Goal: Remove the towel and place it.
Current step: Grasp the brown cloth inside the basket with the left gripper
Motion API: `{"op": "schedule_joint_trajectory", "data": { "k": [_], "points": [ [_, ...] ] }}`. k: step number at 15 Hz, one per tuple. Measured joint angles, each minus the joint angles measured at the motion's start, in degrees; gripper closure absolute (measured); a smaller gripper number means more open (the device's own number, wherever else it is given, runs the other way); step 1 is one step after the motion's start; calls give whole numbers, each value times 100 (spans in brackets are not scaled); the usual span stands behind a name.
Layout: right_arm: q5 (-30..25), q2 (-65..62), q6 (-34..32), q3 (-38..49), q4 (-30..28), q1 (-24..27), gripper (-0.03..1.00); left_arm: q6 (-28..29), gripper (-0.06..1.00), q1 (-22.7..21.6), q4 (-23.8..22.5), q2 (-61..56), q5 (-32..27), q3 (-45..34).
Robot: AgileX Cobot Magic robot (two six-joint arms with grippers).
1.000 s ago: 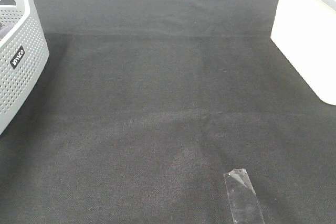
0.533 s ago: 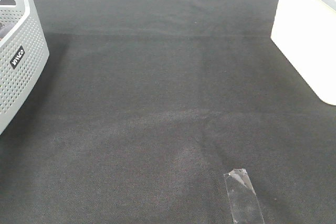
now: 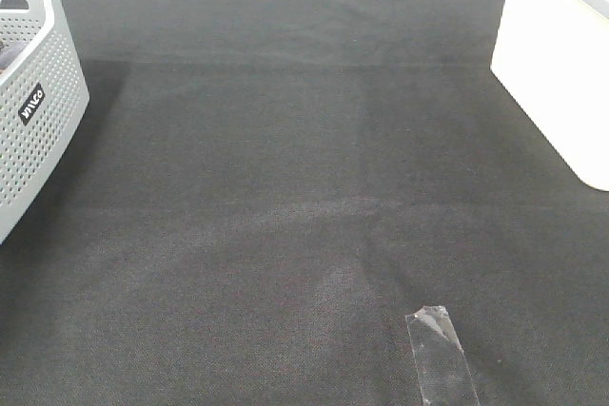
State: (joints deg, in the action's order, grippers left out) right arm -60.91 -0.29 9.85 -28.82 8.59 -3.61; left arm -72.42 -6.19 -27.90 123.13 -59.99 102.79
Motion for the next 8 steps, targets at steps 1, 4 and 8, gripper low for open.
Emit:
{"op": "schedule_joint_trajectory", "data": {
  "k": [1, 4, 8],
  "points": [
    [0, 0, 0, 0, 0, 0, 35, 0, -2, -80, 6, 29, -11, 0],
    [0, 0, 0, 0, 0, 0, 35, 0, 19, -132, 23, 34, -23, 0],
    [0, 0, 0, 0, 0, 0, 35, 6, 78, -138, 34, 34, 57, 0]
  ]
}}
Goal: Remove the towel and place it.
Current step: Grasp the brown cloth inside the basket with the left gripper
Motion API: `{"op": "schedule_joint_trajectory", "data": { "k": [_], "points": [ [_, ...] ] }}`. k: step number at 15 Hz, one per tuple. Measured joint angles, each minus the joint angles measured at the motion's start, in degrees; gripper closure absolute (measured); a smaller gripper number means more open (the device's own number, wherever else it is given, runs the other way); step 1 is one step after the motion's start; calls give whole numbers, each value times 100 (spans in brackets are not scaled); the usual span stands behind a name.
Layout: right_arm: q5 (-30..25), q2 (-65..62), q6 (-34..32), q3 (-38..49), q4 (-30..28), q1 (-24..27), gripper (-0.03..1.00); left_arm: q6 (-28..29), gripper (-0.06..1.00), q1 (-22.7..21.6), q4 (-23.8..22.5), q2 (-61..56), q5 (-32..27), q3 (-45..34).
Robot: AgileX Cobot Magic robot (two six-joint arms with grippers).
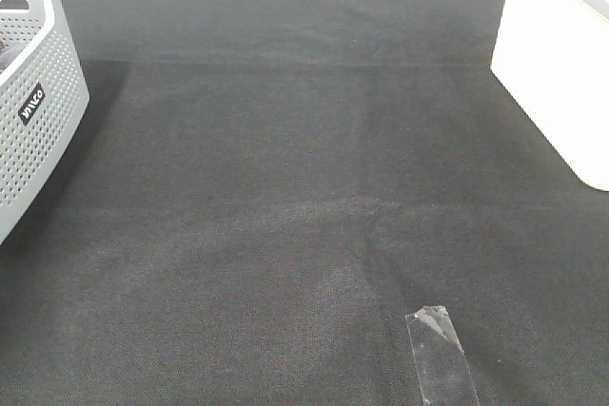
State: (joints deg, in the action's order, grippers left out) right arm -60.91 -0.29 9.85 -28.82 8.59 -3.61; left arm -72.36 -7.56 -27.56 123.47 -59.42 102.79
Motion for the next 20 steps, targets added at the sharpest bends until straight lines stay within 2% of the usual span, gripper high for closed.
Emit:
{"op": "schedule_joint_trajectory", "data": {
  "k": [1, 2, 8, 12, 14, 16, 20],
  "points": [
    [0, 0, 0, 0, 0, 0, 35, 23, 90, 0, 6, 0, 23, 0],
    [0, 0, 0, 0, 0, 0, 35, 97, 94, 0, 6, 0, 63, 0],
    [0, 0, 0, 0, 0, 0, 36, 567, 94, 0, 281, 0, 441, 0],
    [0, 0, 0, 0, 0, 0, 35, 1862, 94, 120, 441, -172, 602, 0],
    [0, 0, 0, 0, 0, 0, 35, 2292, 94, 218, 533, -561, 521, 0],
    [0, 0, 0, 0, 0, 0, 35, 2424, 94, 292, 647, -1197, 304, 0],
    [0, 0, 0, 0, 6, 0, 35, 2790, 94, 292, 1180, -2309, 57, 0]
  ]
}}
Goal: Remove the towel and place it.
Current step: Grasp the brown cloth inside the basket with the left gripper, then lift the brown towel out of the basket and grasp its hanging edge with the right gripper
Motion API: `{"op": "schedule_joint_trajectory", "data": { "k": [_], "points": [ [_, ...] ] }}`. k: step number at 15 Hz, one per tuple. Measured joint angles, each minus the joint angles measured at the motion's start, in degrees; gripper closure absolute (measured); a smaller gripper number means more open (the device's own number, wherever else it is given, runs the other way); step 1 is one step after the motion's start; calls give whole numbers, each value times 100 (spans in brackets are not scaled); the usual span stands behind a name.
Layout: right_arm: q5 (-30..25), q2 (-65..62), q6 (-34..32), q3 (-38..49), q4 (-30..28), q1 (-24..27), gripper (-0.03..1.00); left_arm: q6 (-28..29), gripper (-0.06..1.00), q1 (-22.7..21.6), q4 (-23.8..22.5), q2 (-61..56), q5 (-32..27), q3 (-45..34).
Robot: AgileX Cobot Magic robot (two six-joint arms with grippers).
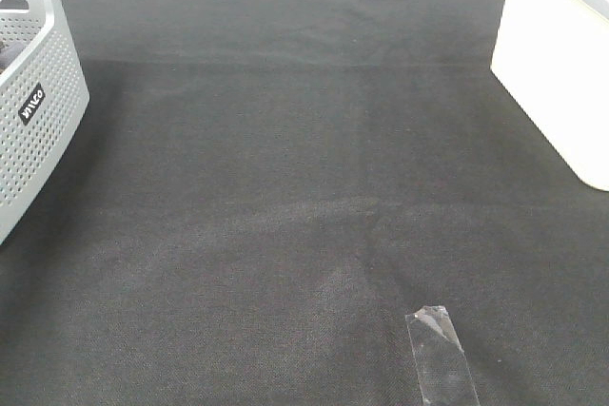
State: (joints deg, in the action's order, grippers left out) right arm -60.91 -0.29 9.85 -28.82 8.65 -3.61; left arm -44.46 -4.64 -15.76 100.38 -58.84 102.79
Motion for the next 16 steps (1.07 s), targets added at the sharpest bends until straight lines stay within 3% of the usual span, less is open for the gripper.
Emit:
{"op": "schedule_joint_trajectory", "data": {
  "k": [6, 10, 12, 14, 15, 16],
  "points": [
    [86, 304, 120, 0, 378, 0, 35, 138, 94, 0, 1117, -1495, 92, 0],
    [642, 1306, 1667, -63, 1759, 0, 36, 149, 94, 476, 1197, -1891, 556, 0],
    [1324, 2418, 3352, -63, 3191, 0, 36, 149, 94, 1220, 1020, -1942, 819, 0],
    [1536, 3455, 4968, -63, 4429, 0, 36, 172, 94, 1828, 905, -1942, 963, 52],
    [1536, 3455, 4968, -63, 4429, 0, 36, 172, 94, 1828, 905, -1942, 963, 52],
    [1541, 4440, 6870, -63, 5695, 0, 36, 235, 94, 2395, 888, -1948, 1134, 97]
  ]
}}
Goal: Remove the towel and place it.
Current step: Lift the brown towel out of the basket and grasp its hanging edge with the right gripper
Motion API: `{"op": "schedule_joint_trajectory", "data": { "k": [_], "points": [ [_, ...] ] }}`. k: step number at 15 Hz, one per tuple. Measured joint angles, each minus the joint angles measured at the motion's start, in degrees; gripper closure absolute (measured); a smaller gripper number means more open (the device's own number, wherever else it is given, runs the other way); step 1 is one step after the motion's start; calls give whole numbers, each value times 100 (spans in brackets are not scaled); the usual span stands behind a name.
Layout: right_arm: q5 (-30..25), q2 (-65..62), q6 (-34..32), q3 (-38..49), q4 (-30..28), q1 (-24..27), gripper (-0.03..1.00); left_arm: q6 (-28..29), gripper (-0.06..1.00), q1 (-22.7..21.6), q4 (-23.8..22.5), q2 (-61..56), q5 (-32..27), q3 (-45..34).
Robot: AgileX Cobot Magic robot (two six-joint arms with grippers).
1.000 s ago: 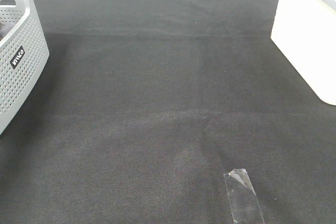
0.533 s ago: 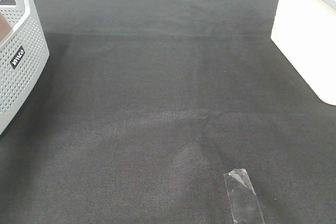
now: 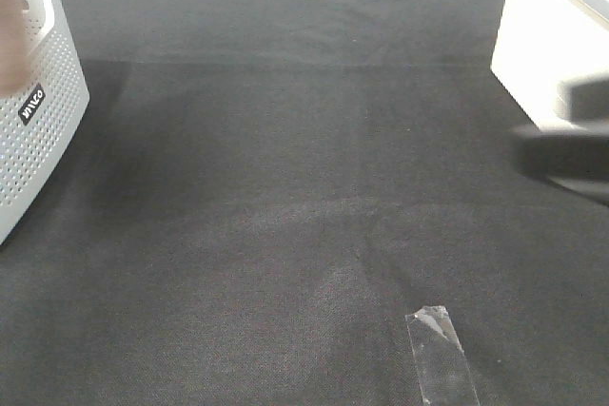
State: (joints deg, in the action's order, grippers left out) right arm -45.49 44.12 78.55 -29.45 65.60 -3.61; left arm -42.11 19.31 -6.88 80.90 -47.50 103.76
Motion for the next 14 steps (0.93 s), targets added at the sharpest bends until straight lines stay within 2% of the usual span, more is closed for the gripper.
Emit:
{"op": "schedule_joint_trajectory", "data": {
  "k": [1, 3, 5, 7, 9, 11, 12, 14],
  "points": [
    [-63, 533, 940, -46, 619, 0, 36, 11, 94, 286, 0, 0, 40, 0],
    [-355, 1604, 2263, -338, 1530, 0, 36, -46, 94, 888, 0, 0, 69, 0],
    [-676, 2544, 2939, -762, 1948, 0, 36, -218, 94, 1409, 0, 6, 74, 0],
    [-1152, 3403, 3220, -1283, 2149, 0, 36, -561, 94, 1788, 0, 74, 97, 0],
    [-1518, 4062, 3329, -1742, 2177, -74, 36, -819, 94, 1971, 0, 183, 97, 0],
    [-1501, 4429, 3329, -2017, 2177, -390, 34, -940, 94, 2143, -6, 361, 103, 0],
    [-1358, 4727, 3329, -2280, 2177, -796, 31, -968, 94, 2183, 0, 487, 109, 0],
    [-1220, 5071, 3329, -2624, 2177, -1266, 27, -974, 94, 2183, 11, 550, 120, 0]
  ]
}}
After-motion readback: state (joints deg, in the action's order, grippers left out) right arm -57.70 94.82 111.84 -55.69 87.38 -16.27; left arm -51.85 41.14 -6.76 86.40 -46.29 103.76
